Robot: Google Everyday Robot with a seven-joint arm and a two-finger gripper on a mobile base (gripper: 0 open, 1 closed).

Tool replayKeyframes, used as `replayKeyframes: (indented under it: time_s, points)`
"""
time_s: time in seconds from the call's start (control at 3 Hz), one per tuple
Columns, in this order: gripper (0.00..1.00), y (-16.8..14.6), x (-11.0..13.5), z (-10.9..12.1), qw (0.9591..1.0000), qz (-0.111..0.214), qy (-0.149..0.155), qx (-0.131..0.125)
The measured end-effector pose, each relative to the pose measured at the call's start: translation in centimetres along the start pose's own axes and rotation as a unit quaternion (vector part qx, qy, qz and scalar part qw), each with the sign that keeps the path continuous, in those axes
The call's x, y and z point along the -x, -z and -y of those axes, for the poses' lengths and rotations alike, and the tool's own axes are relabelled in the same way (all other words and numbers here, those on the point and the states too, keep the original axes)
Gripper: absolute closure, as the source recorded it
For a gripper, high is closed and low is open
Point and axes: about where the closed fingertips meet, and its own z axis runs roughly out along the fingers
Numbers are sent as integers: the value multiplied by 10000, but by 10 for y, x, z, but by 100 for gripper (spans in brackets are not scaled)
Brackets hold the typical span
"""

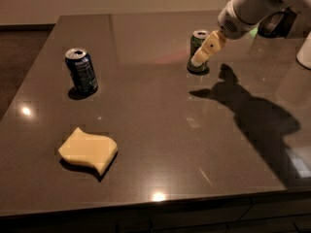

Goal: Move green can near pepsi can

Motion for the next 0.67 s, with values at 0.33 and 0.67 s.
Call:
replayKeyframes:
  time_s: [0.33, 0.67]
  points:
    - [0, -22, 11, 5, 9996, 97, -264, 53]
    - [0, -36, 17, 8, 9988, 171, -433, 117]
